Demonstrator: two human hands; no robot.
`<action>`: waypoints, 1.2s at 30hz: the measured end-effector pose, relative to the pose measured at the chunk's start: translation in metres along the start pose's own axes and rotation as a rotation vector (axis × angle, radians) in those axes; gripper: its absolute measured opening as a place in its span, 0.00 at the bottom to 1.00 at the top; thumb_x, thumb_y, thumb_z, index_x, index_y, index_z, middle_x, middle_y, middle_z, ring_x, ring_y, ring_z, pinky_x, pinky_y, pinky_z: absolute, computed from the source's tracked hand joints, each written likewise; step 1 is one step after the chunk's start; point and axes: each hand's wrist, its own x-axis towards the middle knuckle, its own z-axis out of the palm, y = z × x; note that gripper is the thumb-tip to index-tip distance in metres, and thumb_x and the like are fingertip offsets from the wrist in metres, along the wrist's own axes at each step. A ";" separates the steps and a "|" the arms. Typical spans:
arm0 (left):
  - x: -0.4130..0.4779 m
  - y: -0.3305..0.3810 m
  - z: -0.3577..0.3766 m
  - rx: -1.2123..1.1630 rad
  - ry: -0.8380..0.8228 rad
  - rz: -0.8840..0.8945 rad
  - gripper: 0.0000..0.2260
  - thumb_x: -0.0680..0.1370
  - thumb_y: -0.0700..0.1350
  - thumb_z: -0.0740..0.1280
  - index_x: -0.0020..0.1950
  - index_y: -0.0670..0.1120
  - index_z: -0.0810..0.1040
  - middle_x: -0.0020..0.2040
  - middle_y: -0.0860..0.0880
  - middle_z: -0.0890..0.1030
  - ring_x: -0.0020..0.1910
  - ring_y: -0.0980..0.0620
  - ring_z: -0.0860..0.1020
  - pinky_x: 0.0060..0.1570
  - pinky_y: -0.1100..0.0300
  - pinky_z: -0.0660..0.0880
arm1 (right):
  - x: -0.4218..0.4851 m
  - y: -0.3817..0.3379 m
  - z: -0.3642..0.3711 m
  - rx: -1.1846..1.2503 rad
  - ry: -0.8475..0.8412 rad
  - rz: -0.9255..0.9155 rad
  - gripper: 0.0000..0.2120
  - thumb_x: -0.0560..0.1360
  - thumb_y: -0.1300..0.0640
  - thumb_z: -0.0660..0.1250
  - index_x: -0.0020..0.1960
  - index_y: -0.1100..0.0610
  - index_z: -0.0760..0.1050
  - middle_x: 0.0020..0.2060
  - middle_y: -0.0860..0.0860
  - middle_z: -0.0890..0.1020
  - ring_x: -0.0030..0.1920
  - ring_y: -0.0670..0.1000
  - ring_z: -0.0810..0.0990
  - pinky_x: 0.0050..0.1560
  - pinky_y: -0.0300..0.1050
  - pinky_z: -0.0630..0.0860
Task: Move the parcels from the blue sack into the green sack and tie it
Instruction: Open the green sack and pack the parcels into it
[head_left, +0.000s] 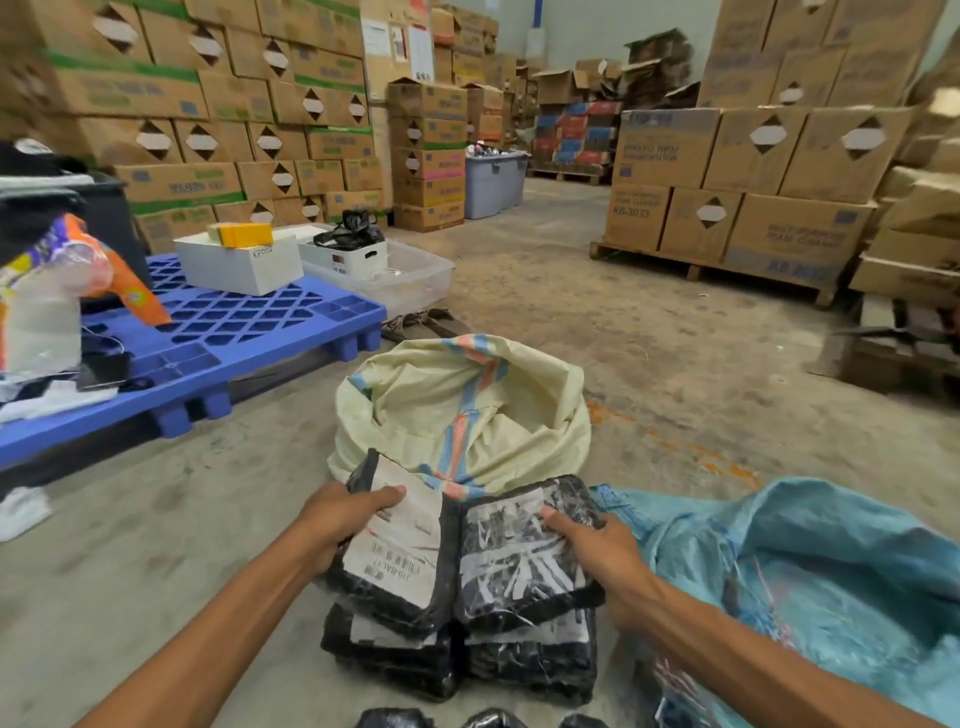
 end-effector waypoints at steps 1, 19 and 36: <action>0.001 0.010 -0.006 -0.051 -0.030 -0.003 0.17 0.72 0.47 0.77 0.54 0.37 0.81 0.43 0.40 0.86 0.40 0.42 0.86 0.37 0.54 0.82 | 0.003 -0.011 -0.004 0.037 -0.043 0.004 0.24 0.68 0.46 0.80 0.56 0.57 0.77 0.42 0.56 0.88 0.40 0.58 0.88 0.42 0.53 0.85; 0.293 0.117 0.007 -0.518 -0.135 -0.169 0.14 0.78 0.52 0.69 0.57 0.44 0.81 0.41 0.42 0.86 0.32 0.44 0.84 0.33 0.46 0.82 | 0.285 -0.166 0.063 0.327 -0.203 0.347 0.11 0.77 0.53 0.70 0.43 0.60 0.79 0.28 0.58 0.83 0.23 0.55 0.81 0.23 0.53 0.80; 0.457 0.042 0.061 -0.043 0.406 -0.043 0.38 0.72 0.61 0.72 0.71 0.35 0.69 0.66 0.37 0.77 0.62 0.38 0.77 0.63 0.47 0.75 | 0.409 -0.085 0.120 -0.268 0.245 0.053 0.31 0.84 0.44 0.56 0.68 0.73 0.70 0.65 0.65 0.77 0.65 0.63 0.76 0.62 0.52 0.72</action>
